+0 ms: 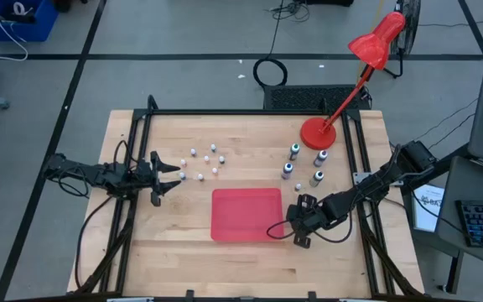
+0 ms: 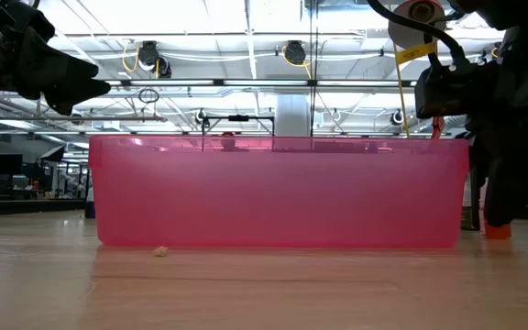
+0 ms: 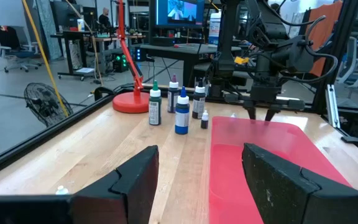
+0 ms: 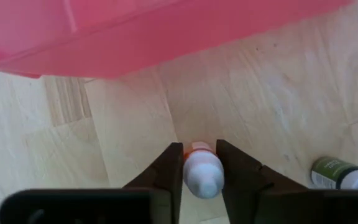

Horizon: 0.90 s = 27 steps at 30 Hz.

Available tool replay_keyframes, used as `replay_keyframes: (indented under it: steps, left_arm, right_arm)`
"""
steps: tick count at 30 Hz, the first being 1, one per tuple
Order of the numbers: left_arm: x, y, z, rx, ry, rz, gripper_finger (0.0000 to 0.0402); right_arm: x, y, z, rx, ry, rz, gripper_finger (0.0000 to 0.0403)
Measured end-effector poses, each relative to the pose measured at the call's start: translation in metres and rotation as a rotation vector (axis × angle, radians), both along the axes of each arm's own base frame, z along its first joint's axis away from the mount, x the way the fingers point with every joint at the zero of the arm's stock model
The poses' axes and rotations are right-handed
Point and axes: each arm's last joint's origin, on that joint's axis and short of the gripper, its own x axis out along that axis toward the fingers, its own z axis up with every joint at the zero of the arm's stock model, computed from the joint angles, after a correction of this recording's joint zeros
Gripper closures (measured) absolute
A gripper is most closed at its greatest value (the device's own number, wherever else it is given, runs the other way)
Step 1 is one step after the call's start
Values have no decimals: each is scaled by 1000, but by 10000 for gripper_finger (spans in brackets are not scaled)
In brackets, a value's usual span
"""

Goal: Pick & Place food coloring
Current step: Put the small orange food coloring bottle into the bin

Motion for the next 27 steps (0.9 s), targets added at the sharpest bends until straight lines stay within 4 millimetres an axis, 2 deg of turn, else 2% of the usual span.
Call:
replay_keyframes:
  steps: [8,11,15,19,23,27]
  left_arm:
    - [0,0,0,0,0,0,169]
    - [0,0,0,0,0,0,169]
    - [0,0,0,0,0,0,169]
    - [0,0,0,0,0,0,169]
    - [0,0,0,0,0,0,169]
    - [0,0,0,0,0,0,169]
  right_arm:
    - [1,1,1,-10,-5,38,345]
    - [8,5,11,-5,-29,72,345]
    - [19,11,40,-67,-19,118,345]
    - [29,14,81,-183,-28,119,345]
    - [41,16,124,-260,-115,147,345]
    - [58,11,157,-266,-222,182,345]
